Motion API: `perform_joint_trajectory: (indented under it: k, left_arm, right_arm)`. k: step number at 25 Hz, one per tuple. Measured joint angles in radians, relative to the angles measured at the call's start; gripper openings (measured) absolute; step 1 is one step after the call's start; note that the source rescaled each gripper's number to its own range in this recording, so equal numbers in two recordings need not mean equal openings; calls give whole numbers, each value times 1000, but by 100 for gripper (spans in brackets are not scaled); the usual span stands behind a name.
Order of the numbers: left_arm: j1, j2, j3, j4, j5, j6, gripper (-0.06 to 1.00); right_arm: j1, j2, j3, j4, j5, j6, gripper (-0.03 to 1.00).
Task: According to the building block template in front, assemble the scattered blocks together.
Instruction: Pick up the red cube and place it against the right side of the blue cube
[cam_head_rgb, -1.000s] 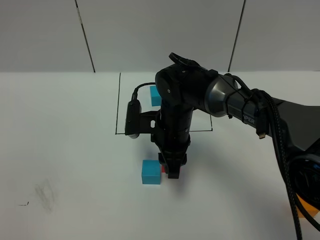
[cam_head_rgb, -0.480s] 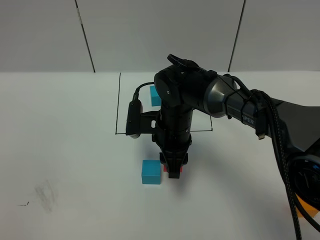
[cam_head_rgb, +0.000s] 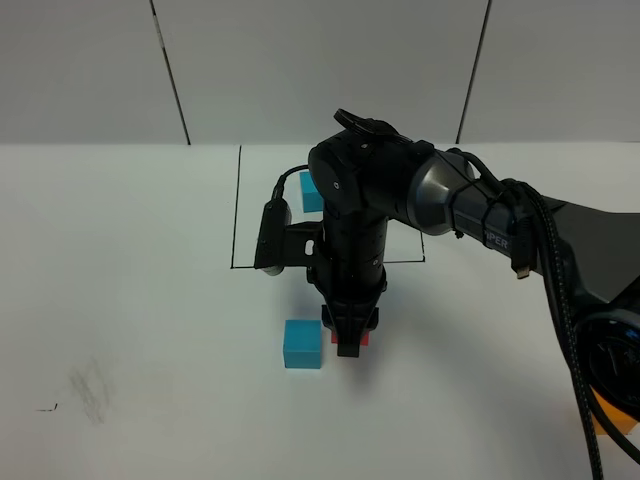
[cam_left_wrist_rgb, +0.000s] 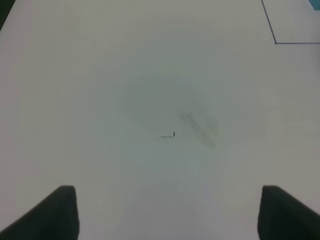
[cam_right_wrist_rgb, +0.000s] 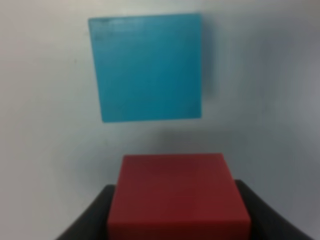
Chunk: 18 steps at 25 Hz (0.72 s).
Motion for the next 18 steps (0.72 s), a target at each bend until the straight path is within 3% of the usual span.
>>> perform_joint_trajectory:
  k: [4, 11, 18]
  left_arm:
    - [0, 0, 0, 0, 0, 0, 84]
    - [0, 0, 0, 0, 0, 0, 84]
    - [0, 0, 0, 0, 0, 0, 84]
  right_arm:
    - [2, -15, 21, -28, -12, 18, 0]
    - [10, -156, 234, -25, -144, 20, 0]
    - [10, -165, 252, -28, -200, 20, 0]
